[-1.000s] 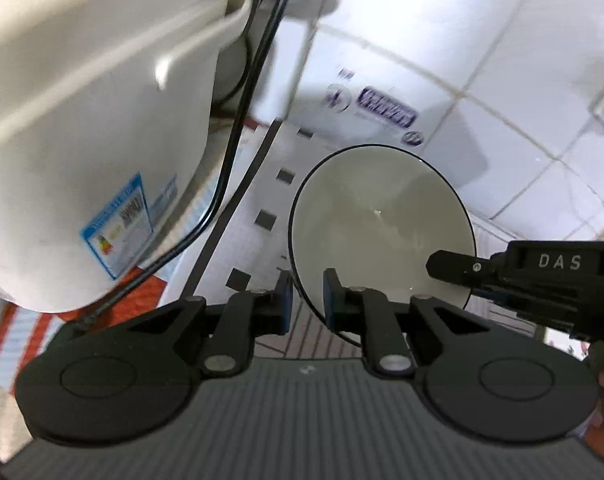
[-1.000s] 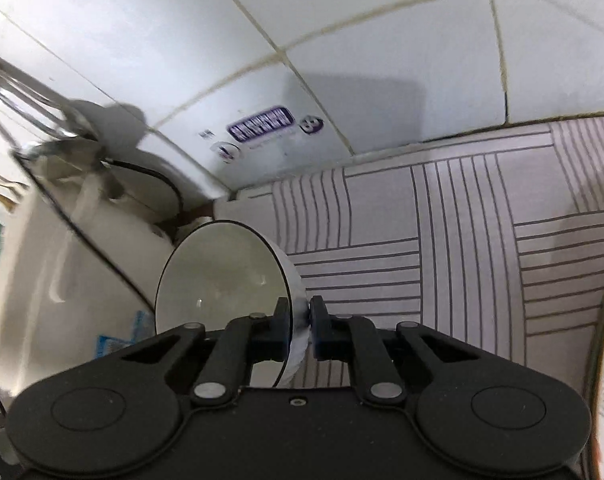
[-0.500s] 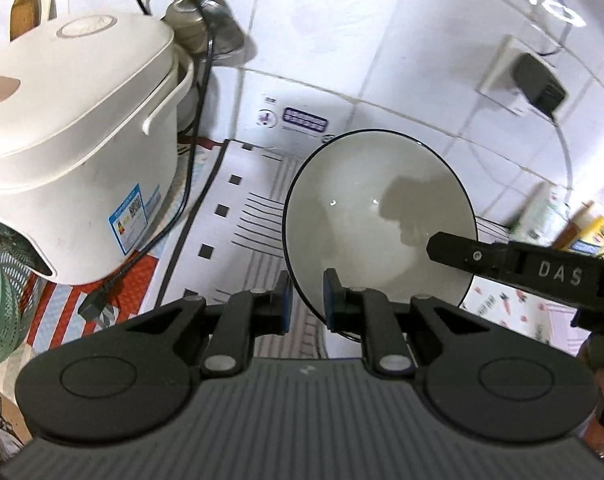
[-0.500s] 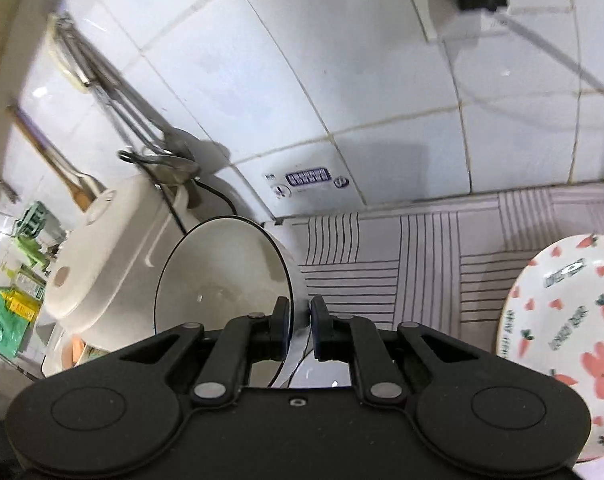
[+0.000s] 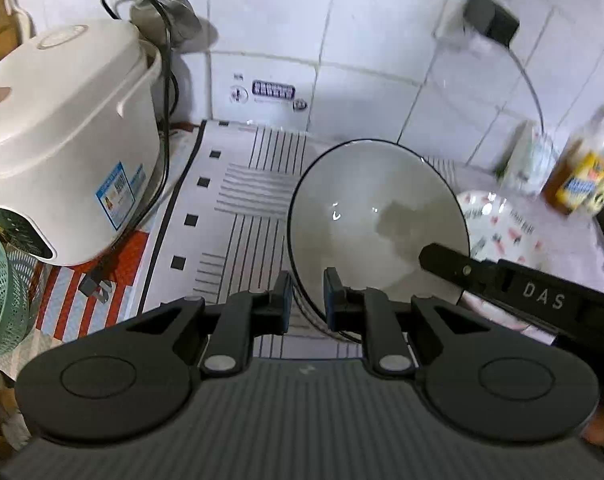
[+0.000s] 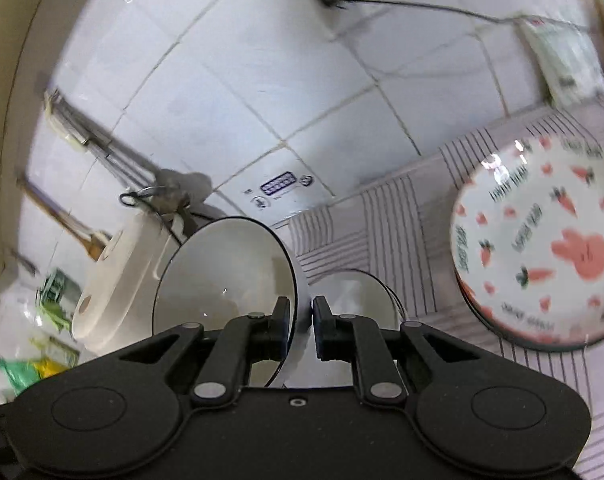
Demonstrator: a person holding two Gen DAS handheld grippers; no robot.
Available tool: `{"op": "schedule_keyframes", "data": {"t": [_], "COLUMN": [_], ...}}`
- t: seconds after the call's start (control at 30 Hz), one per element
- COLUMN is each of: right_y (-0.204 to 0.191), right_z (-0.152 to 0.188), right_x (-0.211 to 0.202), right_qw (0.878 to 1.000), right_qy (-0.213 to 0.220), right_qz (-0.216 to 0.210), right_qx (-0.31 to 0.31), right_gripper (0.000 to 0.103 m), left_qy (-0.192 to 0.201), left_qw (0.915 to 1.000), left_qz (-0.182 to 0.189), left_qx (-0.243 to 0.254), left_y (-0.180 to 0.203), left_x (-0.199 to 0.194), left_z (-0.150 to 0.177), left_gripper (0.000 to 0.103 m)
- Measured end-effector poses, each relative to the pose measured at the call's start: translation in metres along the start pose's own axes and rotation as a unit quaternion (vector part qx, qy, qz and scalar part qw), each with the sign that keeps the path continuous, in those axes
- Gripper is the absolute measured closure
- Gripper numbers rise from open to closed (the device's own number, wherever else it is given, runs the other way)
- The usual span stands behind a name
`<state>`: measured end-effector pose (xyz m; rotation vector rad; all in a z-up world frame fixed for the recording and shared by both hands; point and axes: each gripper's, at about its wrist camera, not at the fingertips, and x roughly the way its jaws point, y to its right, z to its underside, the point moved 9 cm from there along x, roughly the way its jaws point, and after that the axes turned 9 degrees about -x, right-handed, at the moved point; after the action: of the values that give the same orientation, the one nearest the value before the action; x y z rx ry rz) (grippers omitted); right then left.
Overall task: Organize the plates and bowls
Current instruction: 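Lift the white bowl and carry it toward the other bowl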
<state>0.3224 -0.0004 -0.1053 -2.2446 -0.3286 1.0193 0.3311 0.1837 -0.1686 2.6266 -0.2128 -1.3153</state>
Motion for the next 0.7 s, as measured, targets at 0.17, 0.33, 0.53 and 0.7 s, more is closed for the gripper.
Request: {"op": "schedule_keyframes", "data": {"t": [0.17, 0.33, 0.53, 0.7], "right_y": [0.003, 0.006, 0.015, 0.017], "right_z": [0.004, 0.008, 0.013, 0.021], "right_x": [-0.003, -0.003, 0.002, 0.012], "right_qw": [0.999, 0.997, 0.996, 0.99], "right_qy": [0.03, 0.049, 0.044, 0.036], "right_qz": [0.005, 0.024, 0.045, 0.076], "right_qx": [-0.021, -0.053, -0.07, -0.114], "right_gripper": [0.086, 0.086, 0.086, 0.086], "left_qy": [-0.023, -0.035, -0.048, -0.066], "left_qw": [0.9996, 0.9994, 0.9988, 0.9978], "left_qz": [0.008, 0.004, -0.002, -0.008], "left_qx": [-0.01, -0.003, 0.006, 0.002], "left_y": [0.0, 0.004, 0.006, 0.007], "left_x": [0.016, 0.028, 0.04, 0.05], "left_z": [0.011, 0.019, 0.024, 0.027], "left_gripper": [0.088, 0.088, 0.088, 0.087]}}
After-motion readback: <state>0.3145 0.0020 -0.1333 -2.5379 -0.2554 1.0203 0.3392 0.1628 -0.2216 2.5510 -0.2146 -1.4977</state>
